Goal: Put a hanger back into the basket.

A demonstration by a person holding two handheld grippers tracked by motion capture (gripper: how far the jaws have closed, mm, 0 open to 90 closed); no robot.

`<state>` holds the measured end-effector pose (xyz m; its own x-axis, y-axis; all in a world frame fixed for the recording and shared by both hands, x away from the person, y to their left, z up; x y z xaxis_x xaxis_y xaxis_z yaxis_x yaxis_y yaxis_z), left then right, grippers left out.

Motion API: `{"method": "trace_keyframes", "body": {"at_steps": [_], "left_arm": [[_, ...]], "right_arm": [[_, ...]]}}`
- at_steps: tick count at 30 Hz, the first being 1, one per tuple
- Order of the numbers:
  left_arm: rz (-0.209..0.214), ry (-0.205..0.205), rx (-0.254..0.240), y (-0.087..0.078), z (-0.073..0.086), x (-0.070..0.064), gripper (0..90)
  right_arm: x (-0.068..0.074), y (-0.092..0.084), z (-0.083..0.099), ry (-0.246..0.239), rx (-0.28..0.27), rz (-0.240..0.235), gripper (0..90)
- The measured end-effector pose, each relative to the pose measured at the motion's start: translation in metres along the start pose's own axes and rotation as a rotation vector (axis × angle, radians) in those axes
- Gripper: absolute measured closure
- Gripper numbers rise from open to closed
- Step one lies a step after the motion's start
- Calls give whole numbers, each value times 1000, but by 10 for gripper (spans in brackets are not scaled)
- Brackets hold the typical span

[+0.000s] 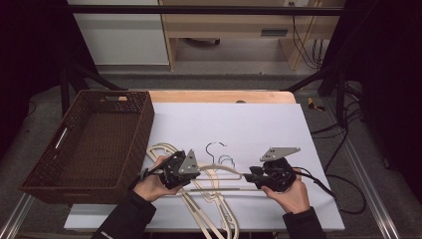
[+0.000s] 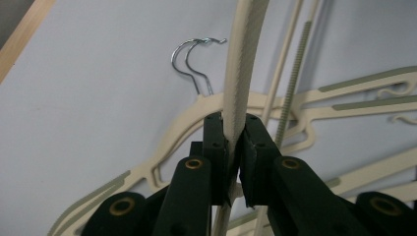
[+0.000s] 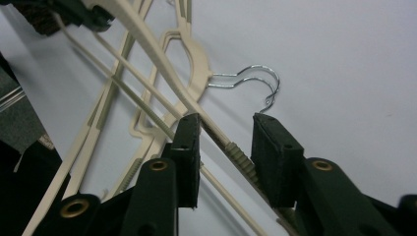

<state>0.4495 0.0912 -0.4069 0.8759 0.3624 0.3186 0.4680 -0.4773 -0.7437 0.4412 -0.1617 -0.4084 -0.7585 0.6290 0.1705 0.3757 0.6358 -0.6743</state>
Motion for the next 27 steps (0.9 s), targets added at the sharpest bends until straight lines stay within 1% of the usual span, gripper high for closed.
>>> {"method": "trace_keyframes", "body": {"at_steps": [1, 3, 4, 5, 6, 7, 8, 10, 11, 13, 14, 16, 18, 20, 24, 27], "left_arm": [[3, -2, -1, -3, -1, -2, 831], [11, -16, -10, -7, -3, -8, 839], [21, -26, -19, -8, -4, -11, 844], [25, -25, -17, -10, -5, -13, 849], [28, -35, -26, -11, -6, -16, 854], [30, -38, -31, -12, -7, -18, 860], [29, -43, -34, -13, -8, -20, 864], [23, -71, -48, -14, -9, -23, 868], [8, -80, -50, -15, -9, -23, 868], [13, -105, -56, -16, -8, -22, 868], [16, -118, -64, -17, -7, -21, 868], [11, -149, -72, -19, -6, -19, 868], [-14, -169, -76, -23, -7, -15, 869], [-27, -191, -91, -29, -7, -10, 869], [-49, -238, -128, -49, -10, 2, 868], [-85, -255, -147, -66, -13, 13, 868]], "right_arm": [[0, -1, -1, -13, -17, 6, 612], [-1, -3, -2, -25, -38, 10, 581], [-1, -4, -2, -35, -56, 15, 554], [-1, -5, -3, -39, -77, 18, 517], [-2, -6, -4, -43, -99, 25, 485], [-2, -7, -5, -57, -123, 34, 452], [-3, -8, -6, -71, -150, 39, 410], [-3, -10, -9, -80, -201, 47, 319], [-3, -11, -9, -81, -219, 58, 289], [-5, -13, -10, -101, -258, 89, 262], [-6, -15, -10, -107, -282, 93, 241], [-10, -17, -10, -85, -316, 87, 209], [-14, -20, -9, -66, -327, 84, 191], [-17, -22, -7, -58, -331, 86, 172], [-22, -25, -4, -34, -344, 83, 144], [-26, -27, -1, -24, -344, 83, 126]]}}
Point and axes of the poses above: each handheld gripper's, and its own axes: y roughly forward along the jaws, z roughly out of its underside, x roughly to its left, the point moved 4 cm from there along y, roughly forward along the jaws, and after that the axes turned 6 degrees about -z, right-handed, at the moved point
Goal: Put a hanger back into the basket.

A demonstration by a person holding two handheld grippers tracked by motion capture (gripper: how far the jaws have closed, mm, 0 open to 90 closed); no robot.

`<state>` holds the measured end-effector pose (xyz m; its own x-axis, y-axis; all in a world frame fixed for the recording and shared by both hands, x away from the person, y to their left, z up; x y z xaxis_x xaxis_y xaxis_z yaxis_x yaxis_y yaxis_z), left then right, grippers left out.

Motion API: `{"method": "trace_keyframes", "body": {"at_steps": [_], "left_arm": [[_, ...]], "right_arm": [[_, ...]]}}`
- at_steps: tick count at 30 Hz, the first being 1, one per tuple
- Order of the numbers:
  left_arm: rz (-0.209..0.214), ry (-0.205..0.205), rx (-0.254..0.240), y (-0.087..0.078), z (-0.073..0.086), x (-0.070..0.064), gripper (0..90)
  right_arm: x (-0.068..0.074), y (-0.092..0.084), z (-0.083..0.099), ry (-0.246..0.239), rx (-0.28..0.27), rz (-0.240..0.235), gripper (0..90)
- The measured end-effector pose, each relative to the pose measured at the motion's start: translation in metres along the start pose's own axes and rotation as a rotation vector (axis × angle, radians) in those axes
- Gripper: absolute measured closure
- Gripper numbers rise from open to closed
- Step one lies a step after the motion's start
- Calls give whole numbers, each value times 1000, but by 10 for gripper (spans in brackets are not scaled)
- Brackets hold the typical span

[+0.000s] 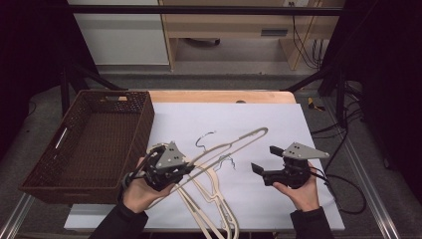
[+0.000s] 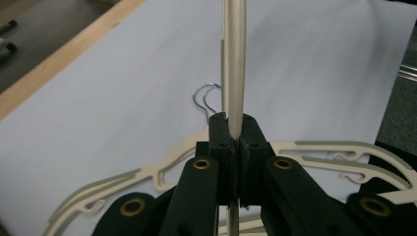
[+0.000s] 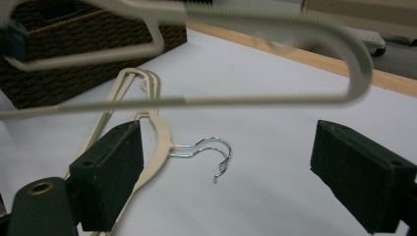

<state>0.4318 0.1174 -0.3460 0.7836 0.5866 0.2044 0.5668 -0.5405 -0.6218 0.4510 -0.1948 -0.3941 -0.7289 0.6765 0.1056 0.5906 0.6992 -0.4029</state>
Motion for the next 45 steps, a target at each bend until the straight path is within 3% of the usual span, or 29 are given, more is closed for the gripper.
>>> {"method": "trace_keyframes", "body": {"at_steps": [5, 9, 19, 23, 31, 38, 45], "left_arm": [[-1, -28, -39, -24, -11, 21, 868], [-19, -40, -43, -37, -16, 39, 868], [-67, -75, -61, -69, -13, 90, 868], [-91, -70, -55, -81, -5, 111, 868], [-138, -103, -54, -93, 17, 145, 867], [-169, -135, -60, -100, 38, 169, 867], [-197, -171, -32, -107, 61, 191, 867]], "right_arm": [[-5, -5, 1, 21, -19, 1, 116], [-8, -6, 2, 27, -21, 10, 103], [-13, -11, 2, 39, -42, 26, 94], [-13, -10, 3, 43, -37, 26, 94], [-14, -10, 3, 41, -38, 27, 90], [-14, -8, 4, 37, -26, 24, 88], [-14, -7, 4, 39, -26, 26, 87]]}}
Point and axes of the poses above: each handheld gripper's, and its own axes: y roughly forward along the jaws, z roughly out of its underside, x roughly to its left, the point moved 4 cm from there along y, roughly forward along the jaws, and after that the axes turned 6 degrees about -z, right-handed, at the moved point
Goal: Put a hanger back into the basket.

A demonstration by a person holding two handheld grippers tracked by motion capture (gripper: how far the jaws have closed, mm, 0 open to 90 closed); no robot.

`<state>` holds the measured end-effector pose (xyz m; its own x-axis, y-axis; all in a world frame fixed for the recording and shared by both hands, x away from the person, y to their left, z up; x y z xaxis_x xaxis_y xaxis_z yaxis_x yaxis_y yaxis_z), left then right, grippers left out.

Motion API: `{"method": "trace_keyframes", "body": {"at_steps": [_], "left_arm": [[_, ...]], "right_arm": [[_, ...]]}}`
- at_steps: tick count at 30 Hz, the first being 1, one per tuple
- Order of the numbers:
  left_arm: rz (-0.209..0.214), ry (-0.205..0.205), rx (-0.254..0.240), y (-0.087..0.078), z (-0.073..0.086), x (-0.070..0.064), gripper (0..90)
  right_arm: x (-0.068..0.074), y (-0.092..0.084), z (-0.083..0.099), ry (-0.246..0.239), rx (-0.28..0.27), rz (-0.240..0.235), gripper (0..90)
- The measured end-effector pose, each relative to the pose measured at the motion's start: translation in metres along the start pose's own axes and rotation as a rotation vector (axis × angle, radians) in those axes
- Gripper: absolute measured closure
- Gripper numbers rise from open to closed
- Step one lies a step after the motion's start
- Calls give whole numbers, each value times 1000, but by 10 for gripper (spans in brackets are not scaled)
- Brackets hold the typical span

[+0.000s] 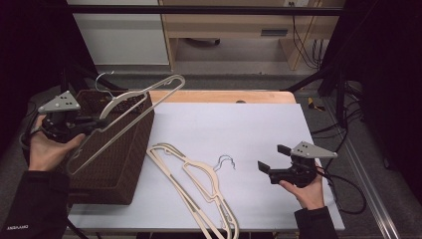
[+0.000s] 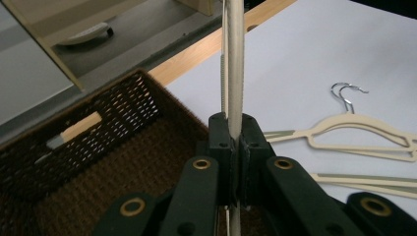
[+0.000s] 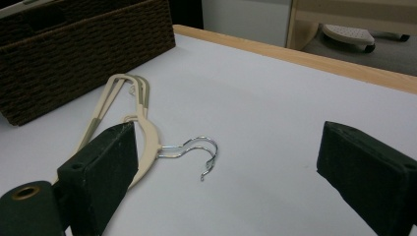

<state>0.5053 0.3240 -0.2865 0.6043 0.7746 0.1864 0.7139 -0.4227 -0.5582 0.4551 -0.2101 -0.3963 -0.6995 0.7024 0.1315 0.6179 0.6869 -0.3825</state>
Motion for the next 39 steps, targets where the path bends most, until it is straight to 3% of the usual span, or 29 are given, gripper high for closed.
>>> {"method": "trace_keyframes", "body": {"at_steps": [5, 20, 26, 32, 39], "left_arm": [[-23, -30, 35, -2, 15, 19, 867], [-83, -104, 83, -8, 56, 52, 867], [-98, -134, 96, -4, 68, 59, 867], [-114, -148, 145, 4, 80, 62, 867], [-110, -188, 194, 27, 100, 60, 865]], "right_arm": [[0, 1, 0, 2, 5, 1, 87], [1, 2, 1, 0, 7, 5, 87], [1, 4, 1, -1, 17, 6, 86], [1, 5, 2, -7, 23, 2, 85], [2, 8, 4, -10, 40, -1, 83]]}}
Point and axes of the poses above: each handheld gripper's, and its own axes: y roughly forward along the jaws, z roughly out of its underside, x roughly to its left, the point moved 4 cm from there along y, roughly forward along the jaws, and after that the axes turned 6 degrees about -z, right-handed, at the moved point
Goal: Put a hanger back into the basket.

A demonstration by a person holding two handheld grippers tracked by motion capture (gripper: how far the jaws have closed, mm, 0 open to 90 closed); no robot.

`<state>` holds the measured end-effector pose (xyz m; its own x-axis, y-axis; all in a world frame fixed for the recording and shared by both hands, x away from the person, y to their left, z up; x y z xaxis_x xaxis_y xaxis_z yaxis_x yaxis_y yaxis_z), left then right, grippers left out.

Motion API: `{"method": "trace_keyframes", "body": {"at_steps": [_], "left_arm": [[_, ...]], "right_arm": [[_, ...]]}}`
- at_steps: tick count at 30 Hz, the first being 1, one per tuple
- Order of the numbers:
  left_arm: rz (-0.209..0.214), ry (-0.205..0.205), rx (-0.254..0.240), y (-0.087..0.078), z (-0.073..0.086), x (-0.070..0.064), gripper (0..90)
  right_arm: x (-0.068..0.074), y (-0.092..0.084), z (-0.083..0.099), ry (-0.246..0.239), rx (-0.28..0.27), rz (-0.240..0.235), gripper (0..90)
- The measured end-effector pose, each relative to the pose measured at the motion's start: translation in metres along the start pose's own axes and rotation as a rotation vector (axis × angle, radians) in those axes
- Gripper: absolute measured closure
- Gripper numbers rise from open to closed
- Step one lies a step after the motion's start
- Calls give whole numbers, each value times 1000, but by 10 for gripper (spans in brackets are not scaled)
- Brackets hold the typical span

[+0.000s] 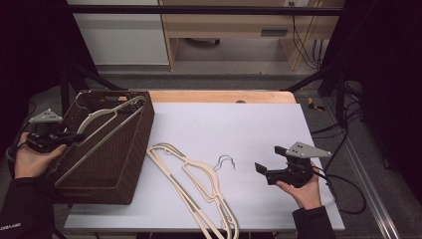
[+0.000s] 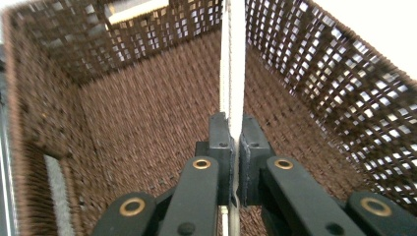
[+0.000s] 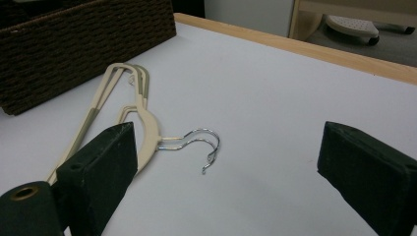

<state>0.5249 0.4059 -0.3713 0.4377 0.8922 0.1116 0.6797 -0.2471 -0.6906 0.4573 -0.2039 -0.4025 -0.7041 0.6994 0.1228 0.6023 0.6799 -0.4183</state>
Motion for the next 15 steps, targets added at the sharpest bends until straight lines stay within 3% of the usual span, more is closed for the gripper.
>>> {"method": "trace_keyframes", "body": {"at_steps": [6, 15], "left_arm": [[-36, -23, 79, 21, 12, 1, 861], [-169, -74, 187, 25, 22, 12, 816]], "right_arm": [[1, 2, 1, 2, 11, 1, 83], [4, 5, 2, -7, 21, -13, 87]]}}
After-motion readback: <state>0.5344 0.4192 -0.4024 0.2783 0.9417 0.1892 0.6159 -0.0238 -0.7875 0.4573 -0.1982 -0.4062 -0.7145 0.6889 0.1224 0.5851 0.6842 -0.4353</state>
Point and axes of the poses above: each handheld gripper's, and its own axes: y roughly forward along the jaws, z roughly out of its underside, x roughly to its left, the point moved 4 cm from there along y, roughly forward along the jaws, and after that the axes turned 6 degrees about -z, right-handed, at the moved point
